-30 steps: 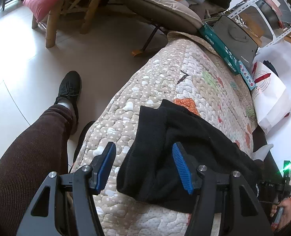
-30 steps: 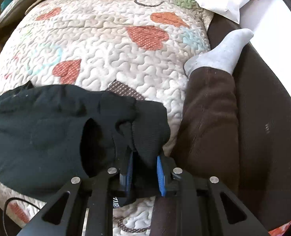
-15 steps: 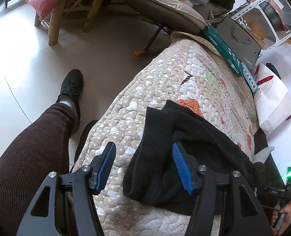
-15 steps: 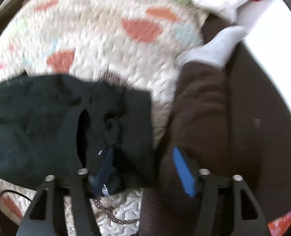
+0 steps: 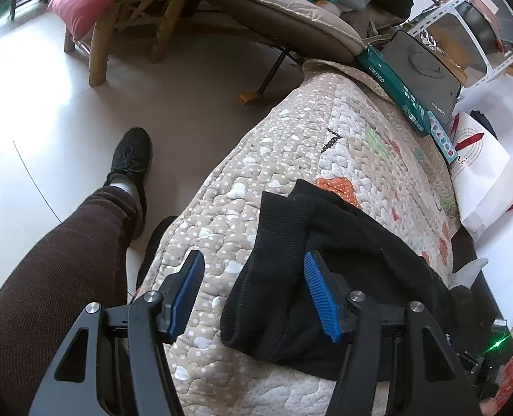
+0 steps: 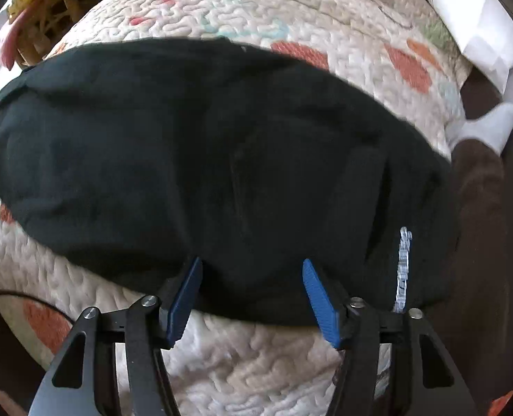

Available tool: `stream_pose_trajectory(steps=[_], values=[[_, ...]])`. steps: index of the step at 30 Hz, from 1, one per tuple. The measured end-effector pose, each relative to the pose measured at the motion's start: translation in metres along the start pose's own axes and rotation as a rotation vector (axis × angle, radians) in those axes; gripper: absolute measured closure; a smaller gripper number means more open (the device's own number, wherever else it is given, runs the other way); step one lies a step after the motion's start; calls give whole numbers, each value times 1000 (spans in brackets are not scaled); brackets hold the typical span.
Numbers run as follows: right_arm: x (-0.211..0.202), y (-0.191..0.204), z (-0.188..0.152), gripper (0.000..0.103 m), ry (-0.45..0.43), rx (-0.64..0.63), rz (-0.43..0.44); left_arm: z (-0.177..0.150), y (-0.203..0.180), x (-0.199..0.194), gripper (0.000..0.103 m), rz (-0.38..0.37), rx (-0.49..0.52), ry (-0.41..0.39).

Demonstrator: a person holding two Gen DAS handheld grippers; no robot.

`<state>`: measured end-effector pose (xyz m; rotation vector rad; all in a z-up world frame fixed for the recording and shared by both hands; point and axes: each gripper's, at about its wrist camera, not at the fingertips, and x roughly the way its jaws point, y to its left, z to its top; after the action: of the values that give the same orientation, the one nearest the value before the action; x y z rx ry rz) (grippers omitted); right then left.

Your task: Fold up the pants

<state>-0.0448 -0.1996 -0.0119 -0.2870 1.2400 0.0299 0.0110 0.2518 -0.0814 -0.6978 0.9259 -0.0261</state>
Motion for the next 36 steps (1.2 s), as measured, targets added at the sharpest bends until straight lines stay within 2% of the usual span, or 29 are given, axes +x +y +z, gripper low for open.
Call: stream_pose_trajectory(steps=[1, 3, 7, 10, 12, 15, 18, 21, 24, 28, 34, 36], values=[[-1, -6, -1, 36, 19, 10, -10, 0, 0, 1, 44, -5, -2, 6], [-13, -16, 6, 36, 1, 40, -11, 0, -1, 2, 44, -16, 1, 9], [-41, 7, 48, 36, -97, -33, 129, 0, -5, 1, 44, -33, 13, 6], [-56, 67, 97, 33, -187, -197, 245, -1, -4, 3, 44, -45, 8, 17], [-58, 106, 121, 32, -210, -294, 294, -1, -5, 5, 43, -54, 10, 30], [-48, 171, 159, 31, -168, -417, 396, -6, -10, 10, 39, -64, 7, 58], [-36, 229, 183, 30, -137, -534, 416, -14, -9, 16, 38, -97, -49, 100], [-20, 271, 196, 30, -102, -634, 412, -15, -7, 18, 38, -111, -65, 102], [-8, 294, 208, 26, -91, -692, 404, -13, -1, 21, 37, -140, -103, 106], [-1, 306, 210, 19, -56, -749, 439, -12, -1, 21, 34, -151, -101, 104], [0, 325, 201, 19, 29, -819, 507, -12, -5, 19, 33, -138, -73, 97], [0, 327, 195, 24, 16, -836, 482, -12, -4, 19, 33, -137, -73, 97]])
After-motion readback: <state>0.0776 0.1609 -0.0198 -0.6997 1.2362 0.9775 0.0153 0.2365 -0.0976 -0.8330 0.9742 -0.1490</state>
